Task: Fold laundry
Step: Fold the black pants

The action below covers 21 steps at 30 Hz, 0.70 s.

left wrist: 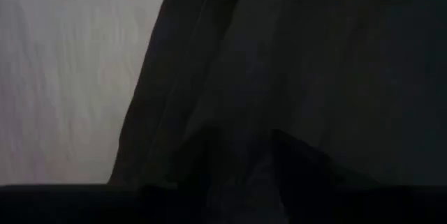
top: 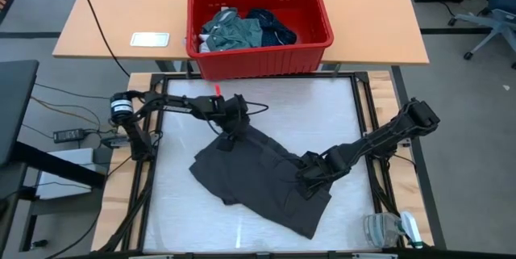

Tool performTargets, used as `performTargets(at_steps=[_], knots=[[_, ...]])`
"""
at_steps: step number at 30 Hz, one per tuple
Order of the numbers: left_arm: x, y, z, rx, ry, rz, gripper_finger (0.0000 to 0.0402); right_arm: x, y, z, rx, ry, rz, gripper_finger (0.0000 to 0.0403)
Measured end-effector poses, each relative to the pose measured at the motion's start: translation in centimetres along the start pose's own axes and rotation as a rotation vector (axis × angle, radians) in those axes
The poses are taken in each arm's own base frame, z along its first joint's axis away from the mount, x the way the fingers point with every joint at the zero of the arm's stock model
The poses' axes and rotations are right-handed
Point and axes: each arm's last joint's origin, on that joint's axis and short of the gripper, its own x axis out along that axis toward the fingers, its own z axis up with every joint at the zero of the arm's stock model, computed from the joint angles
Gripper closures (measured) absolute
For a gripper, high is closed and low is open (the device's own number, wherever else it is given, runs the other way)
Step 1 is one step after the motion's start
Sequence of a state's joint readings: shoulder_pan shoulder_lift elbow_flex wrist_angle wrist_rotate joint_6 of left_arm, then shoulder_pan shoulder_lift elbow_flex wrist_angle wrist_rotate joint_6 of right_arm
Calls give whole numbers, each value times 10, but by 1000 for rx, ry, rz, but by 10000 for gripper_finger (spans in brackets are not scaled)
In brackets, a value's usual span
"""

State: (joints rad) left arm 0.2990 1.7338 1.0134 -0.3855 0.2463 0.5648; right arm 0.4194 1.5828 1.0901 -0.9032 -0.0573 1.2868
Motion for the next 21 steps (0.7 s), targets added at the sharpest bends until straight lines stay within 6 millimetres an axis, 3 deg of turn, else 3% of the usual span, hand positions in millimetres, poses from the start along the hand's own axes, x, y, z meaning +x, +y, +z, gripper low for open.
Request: performTargets(at_steps=[8, 13, 21], knots=[[-6, 2, 0, -17, 29, -13, 391, 20, -15, -8, 21, 50, 30, 245], [-19, 4, 12, -24, 75, -46, 396, 21, -19, -14, 19, 69, 53, 245], [-59, 14, 47, -23, 84, -52, 400, 20, -28, -18, -38, 54, 49, 245]])
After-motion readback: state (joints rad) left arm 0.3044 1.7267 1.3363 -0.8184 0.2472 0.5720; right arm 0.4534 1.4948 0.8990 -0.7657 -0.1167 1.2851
